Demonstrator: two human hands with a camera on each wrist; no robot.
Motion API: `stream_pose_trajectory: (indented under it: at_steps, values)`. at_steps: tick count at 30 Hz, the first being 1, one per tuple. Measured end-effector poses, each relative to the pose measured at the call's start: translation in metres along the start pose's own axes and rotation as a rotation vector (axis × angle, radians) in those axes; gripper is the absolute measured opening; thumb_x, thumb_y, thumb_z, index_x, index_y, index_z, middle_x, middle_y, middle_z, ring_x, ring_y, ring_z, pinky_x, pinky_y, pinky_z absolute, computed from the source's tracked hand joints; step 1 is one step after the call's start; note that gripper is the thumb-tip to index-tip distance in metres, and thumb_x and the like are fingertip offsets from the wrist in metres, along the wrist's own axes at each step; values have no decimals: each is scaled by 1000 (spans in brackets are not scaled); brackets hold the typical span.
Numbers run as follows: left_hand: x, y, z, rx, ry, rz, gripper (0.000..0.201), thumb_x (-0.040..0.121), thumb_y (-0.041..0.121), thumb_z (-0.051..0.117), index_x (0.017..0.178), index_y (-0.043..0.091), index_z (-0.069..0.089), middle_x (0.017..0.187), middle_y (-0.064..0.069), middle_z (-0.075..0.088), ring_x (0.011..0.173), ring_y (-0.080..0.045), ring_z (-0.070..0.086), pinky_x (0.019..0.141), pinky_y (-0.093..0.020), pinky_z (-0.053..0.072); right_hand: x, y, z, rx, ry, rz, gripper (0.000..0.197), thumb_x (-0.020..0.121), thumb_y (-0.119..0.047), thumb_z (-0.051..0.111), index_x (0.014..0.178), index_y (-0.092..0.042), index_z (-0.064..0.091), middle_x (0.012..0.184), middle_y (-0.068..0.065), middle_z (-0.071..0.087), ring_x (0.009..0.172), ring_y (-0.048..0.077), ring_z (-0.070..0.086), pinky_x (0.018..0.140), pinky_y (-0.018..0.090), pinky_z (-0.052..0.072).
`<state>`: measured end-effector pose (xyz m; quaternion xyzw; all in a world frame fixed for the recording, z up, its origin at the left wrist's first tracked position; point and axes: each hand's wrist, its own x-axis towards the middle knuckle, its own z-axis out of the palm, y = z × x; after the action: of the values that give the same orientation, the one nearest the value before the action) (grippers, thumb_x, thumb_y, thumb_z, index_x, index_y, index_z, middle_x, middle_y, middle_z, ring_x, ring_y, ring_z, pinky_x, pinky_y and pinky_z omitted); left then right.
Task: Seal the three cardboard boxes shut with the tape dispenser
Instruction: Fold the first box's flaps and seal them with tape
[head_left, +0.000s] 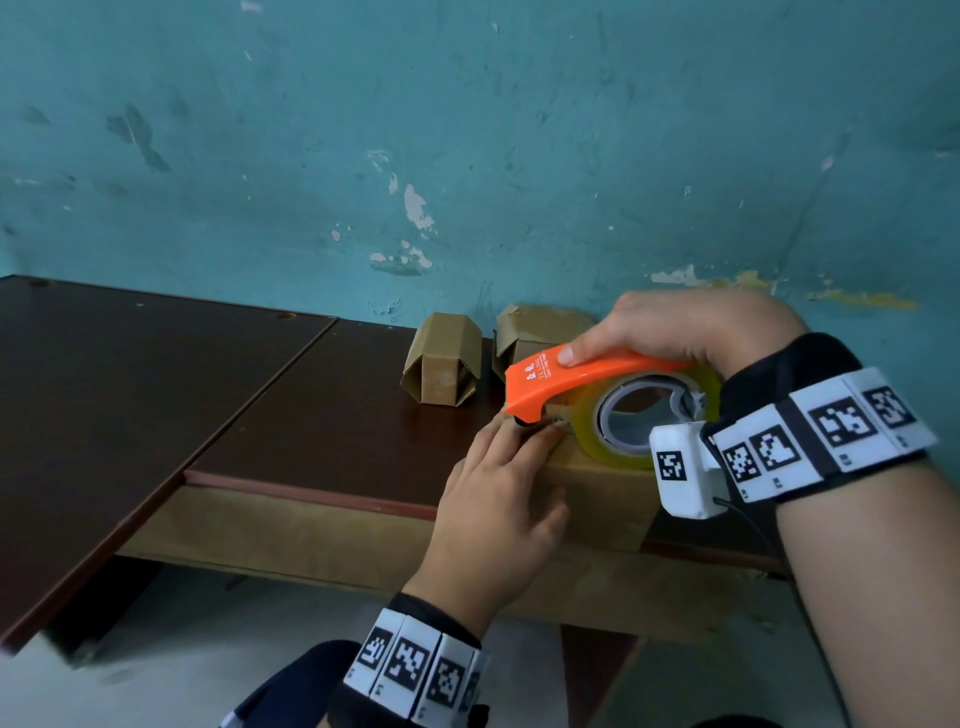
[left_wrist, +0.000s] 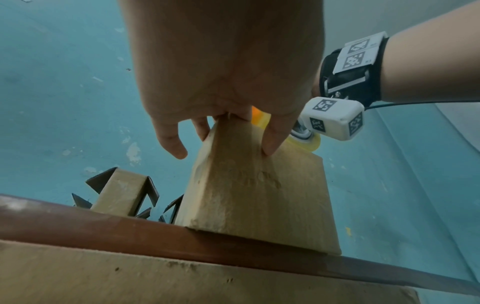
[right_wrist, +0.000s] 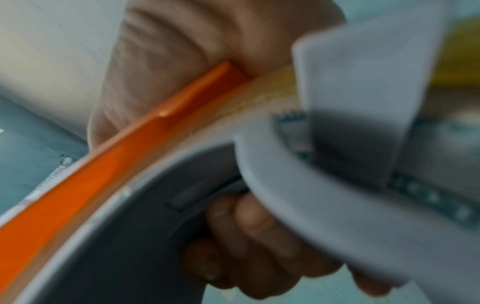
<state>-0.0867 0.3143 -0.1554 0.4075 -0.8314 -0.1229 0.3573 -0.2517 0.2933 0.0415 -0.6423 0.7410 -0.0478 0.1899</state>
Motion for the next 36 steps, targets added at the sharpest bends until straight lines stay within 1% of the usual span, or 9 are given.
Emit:
stream_pose_trajectory:
  at_steps: [8, 12, 16, 20, 23, 27, 29, 34, 36]
  values:
    - [-2, -8, -4, -438, 25, -16, 45, 105, 42, 47, 147, 29, 56, 154, 23, 43, 151, -3, 29, 125, -39, 29, -1, -1, 1, 62, -25, 18, 55, 78, -64, 75, 99, -13, 75, 82, 8, 80, 72, 28, 75, 93, 48, 57]
    - [0, -15, -6, -401, 37, 17, 39, 108, 35, 45, 144, 27, 60, 150, 22, 49, 150, -7, 35, 124, -38, 31, 2, -6, 3, 13, 42, 22, 56, 75, -66, 76, 99, -17, 72, 90, 8, 78, 82, 30, 75, 95, 47, 55]
    - [3, -17, -7, -410, -2, 4, 38, 107, 22, 52, 144, 28, 60, 149, 27, 46, 147, 0, 34, 122, -24, 29, 6, -5, -1, 8, 32, 10, 54, 75, -64, 78, 97, -15, 73, 89, 9, 79, 81, 30, 76, 94, 46, 56]
    - [3, -11, -7, -588, 56, -98, 37, 106, 37, 39, 130, 41, 67, 140, 33, 53, 142, 6, 37, 116, -13, 27, 12, 2, -2, 48, 26, 15, 56, 73, -65, 78, 97, -14, 76, 80, 8, 80, 73, 29, 76, 90, 46, 58]
    - [14, -8, -11, -837, 88, -338, 54, 106, 48, 28, 113, 30, 79, 127, 10, 70, 124, -3, 60, 109, -24, 44, 14, 2, 0, 54, 24, 17, 54, 73, -65, 78, 94, -15, 76, 79, 7, 80, 72, 28, 75, 92, 47, 57]
    - [30, -2, -28, -1037, 117, -537, 45, 109, 23, 37, 99, -1, 74, 91, -10, 76, 80, -14, 70, 60, -13, 52, 16, -6, 3, 21, 52, 3, 59, 66, -67, 79, 95, -16, 73, 84, 7, 78, 74, 26, 73, 86, 42, 56]
    - [35, -2, -30, -1048, 153, -550, 36, 106, 15, 42, 90, -2, 69, 85, -16, 66, 78, -21, 64, 61, -21, 50, 16, -10, 5, 9, 53, -6, 53, 72, -62, 79, 94, -14, 73, 86, 8, 77, 72, 26, 71, 79, 37, 52]
    - [33, -8, -28, -1172, 122, -586, 45, 105, 12, 43, 67, 17, 66, 64, -1, 53, 59, -12, 50, 64, -31, 36, 15, -11, 5, 7, 39, -19, 49, 77, -60, 77, 94, -13, 72, 82, 8, 75, 66, 24, 67, 69, 32, 48]
    - [32, -11, -29, -1195, 98, -564, 39, 104, 9, 44, 71, 14, 63, 65, -1, 47, 58, -12, 44, 63, -32, 32, 17, -9, 5, 20, 30, -23, 51, 76, -60, 77, 93, -12, 75, 78, 7, 77, 61, 23, 68, 70, 33, 50]
